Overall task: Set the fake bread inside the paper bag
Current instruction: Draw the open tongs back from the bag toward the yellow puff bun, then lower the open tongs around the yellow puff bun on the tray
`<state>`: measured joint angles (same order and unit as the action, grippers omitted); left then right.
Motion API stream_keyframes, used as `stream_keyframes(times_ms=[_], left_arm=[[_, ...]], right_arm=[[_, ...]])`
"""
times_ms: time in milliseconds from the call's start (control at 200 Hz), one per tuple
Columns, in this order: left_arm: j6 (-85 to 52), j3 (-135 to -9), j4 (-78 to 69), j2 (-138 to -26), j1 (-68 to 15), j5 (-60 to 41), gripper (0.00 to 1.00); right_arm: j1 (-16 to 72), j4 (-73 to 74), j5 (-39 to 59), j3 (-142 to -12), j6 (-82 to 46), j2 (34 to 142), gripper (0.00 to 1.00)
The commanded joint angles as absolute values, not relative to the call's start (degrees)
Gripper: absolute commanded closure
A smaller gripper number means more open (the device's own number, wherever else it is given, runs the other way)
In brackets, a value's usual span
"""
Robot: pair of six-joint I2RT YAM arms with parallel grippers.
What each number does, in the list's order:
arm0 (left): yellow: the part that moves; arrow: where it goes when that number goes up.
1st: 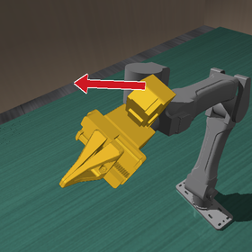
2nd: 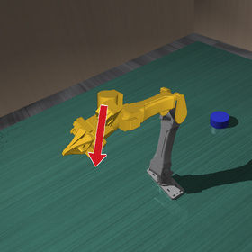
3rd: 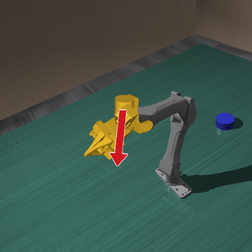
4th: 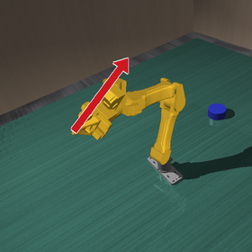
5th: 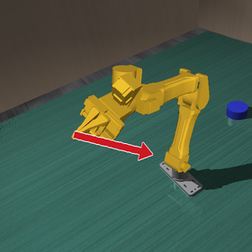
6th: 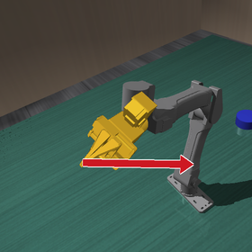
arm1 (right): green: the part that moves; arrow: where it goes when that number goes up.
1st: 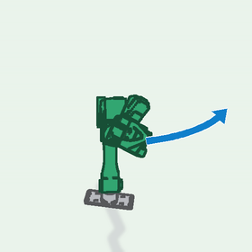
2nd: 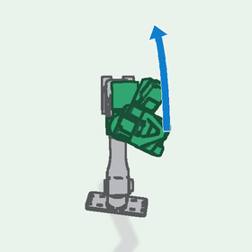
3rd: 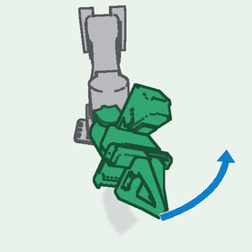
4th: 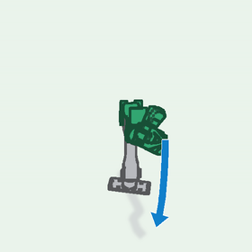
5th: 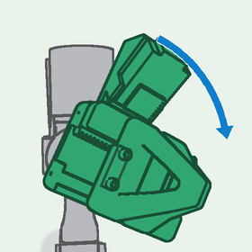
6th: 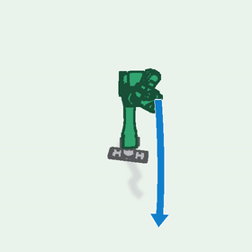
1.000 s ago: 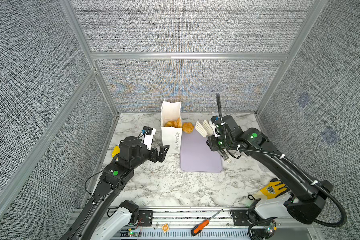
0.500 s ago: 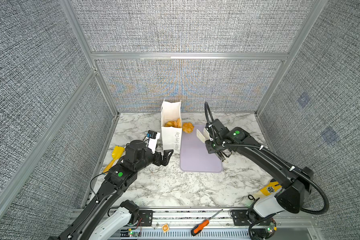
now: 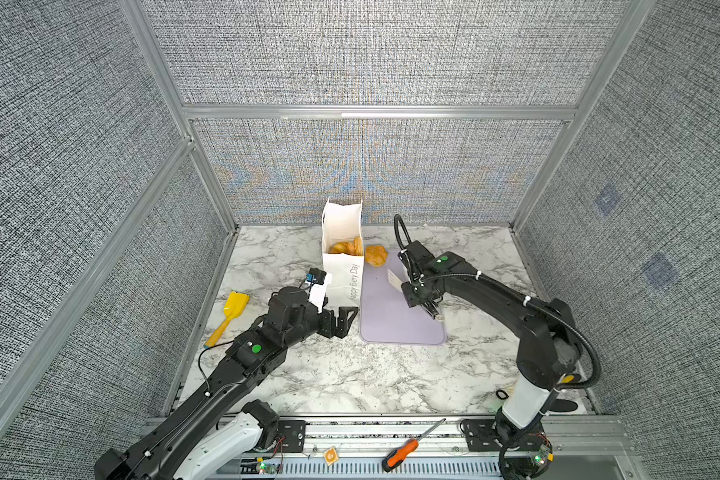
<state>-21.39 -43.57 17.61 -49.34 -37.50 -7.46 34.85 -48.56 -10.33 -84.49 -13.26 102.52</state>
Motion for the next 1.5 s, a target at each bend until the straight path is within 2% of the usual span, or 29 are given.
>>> stream_keyframes(times_ms=[0,495,991,1496], left_arm=[[-23.0,-43.33,15.44,-49.87,-38.59,-4.11,0.01],[-29.21,-41.49,12.36,-56.33,-48.22,7.32,0.01],[-29.59,-39.63,13.71,-56.97,-49.48,11.84,0.01],[-28.39,-39.57,13.49,-57.86,-49.47,11.32,0.01]], right_arm=[[34.31,-45.26,-9.5,-86.15,-10.72,105.01,0.48],[30.82,-41.2,-6.34,-93.9,-7.22,115.87,0.45],[30.23,-41.12,-7.98,-100.64,-5.77,122.38,0.43],[30.18,-41.65,-8.88,-106.14,-5.63,127.13,0.4]])
